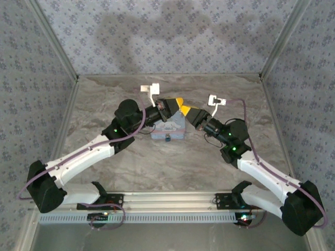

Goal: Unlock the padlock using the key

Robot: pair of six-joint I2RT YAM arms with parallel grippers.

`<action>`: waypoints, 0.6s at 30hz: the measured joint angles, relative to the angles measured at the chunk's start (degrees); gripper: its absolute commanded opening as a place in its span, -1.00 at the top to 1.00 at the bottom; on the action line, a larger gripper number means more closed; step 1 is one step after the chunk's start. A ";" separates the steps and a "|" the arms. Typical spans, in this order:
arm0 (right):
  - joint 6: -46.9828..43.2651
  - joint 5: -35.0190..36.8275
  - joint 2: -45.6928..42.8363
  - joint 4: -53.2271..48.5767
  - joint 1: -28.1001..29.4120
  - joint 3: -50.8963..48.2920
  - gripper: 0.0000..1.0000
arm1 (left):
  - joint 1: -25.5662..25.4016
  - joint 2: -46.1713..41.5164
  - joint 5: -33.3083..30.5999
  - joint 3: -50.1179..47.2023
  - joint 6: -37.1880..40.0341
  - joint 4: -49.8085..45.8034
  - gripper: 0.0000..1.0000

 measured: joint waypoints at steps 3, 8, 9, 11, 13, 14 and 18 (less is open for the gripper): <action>-0.66 -0.09 -0.68 -2.16 0.02 0.66 0.30 | -0.07 -0.39 -0.20 -0.33 -0.02 0.00 1.00; -1.11 0.02 -0.79 -3.72 0.20 0.81 0.14 | -0.07 -0.57 -0.26 -0.33 -0.02 1.05 1.00; -1.11 0.00 -0.79 -3.80 0.31 0.81 0.15 | -0.07 -0.57 -0.26 -0.33 -0.02 1.27 1.00; -1.14 0.00 -0.79 -4.02 0.59 1.01 0.24 | -0.09 -0.57 -0.24 -0.33 -0.02 1.53 1.00; -1.29 -0.04 -0.79 -4.15 0.81 1.36 0.25 | -0.13 -0.57 -0.26 -0.33 -0.02 1.53 1.00; -1.31 -0.07 -0.79 -4.13 0.87 1.55 0.23 | -0.13 -0.57 -0.26 -0.33 -0.02 1.53 1.00; -1.31 -0.07 -1.03 -4.13 1.05 2.08 0.30 | -0.20 -0.57 -0.26 -0.33 -0.02 1.70 1.00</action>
